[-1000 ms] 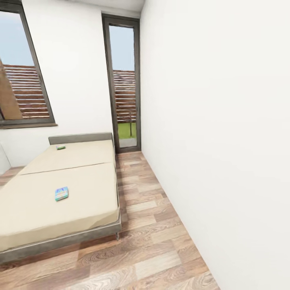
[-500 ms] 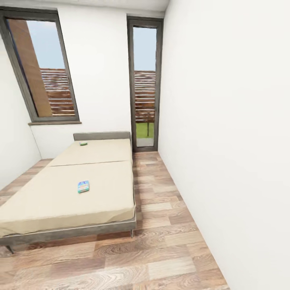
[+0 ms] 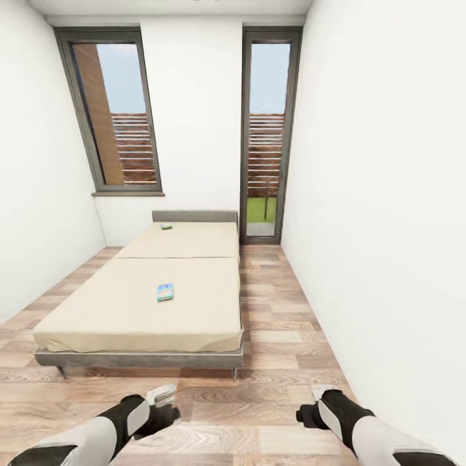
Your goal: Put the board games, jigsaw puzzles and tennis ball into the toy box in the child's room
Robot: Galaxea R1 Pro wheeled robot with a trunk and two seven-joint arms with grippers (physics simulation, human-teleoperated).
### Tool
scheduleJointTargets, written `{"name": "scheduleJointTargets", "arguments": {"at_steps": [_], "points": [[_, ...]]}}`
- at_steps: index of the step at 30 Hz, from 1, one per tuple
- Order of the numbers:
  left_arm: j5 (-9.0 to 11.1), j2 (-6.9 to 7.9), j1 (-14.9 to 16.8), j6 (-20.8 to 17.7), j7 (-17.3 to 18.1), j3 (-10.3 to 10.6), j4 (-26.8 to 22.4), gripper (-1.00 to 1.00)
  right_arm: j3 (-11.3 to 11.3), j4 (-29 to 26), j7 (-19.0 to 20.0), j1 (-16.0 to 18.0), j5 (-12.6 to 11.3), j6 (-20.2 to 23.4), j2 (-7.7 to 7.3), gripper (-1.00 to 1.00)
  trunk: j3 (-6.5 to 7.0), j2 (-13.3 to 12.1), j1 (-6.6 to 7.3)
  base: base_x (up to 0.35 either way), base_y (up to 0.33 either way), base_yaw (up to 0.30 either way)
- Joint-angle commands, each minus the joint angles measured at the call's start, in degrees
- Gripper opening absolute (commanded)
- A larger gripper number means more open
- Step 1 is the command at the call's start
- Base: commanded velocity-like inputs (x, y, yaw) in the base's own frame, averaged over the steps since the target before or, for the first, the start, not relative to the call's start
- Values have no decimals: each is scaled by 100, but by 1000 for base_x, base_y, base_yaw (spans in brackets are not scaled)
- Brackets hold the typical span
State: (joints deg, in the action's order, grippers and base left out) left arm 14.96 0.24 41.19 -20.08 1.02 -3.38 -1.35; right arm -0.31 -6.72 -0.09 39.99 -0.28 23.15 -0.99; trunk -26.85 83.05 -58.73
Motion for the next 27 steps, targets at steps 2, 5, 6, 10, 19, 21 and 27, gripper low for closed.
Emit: {"name": "scheduleJointTargets", "arguments": {"at_steps": [2,5,6,10,19,21,27], "points": [[184,-64,315,-191,6,-66,-5,100,-9,-113,6,243,-10,161,-21,100,-8,3,0,0,0,290],[320,-146,575,-307,5,-95,-7,100,-14,-253,18,441,-14,280,-57,100,-8,3,0,0,0,240],[370,-193,686,-349,5,-105,-9,100,-15,-346,23,515,-16,341,-85,100,-8,3,0,0,0,156],[469,-345,952,-425,8,-131,-42,100,-22,-761,35,637,-19,497,-187,100,-8,3,0,0,0,115],[629,-682,1174,-526,10,-183,-796,100,-23,-2119,53,530,-27,634,-527,100,-8,3,0,0,0,39],[658,-737,1152,-548,9,-182,-896,100,-23,-2312,57,467,-28,642,-567,100,-8,3,0,0,0,13],[734,-939,891,-621,5,-155,-1281,100,-22,-3489,173,-51,-27,673,-686,100,-8,3,0,0,0,7]]}}
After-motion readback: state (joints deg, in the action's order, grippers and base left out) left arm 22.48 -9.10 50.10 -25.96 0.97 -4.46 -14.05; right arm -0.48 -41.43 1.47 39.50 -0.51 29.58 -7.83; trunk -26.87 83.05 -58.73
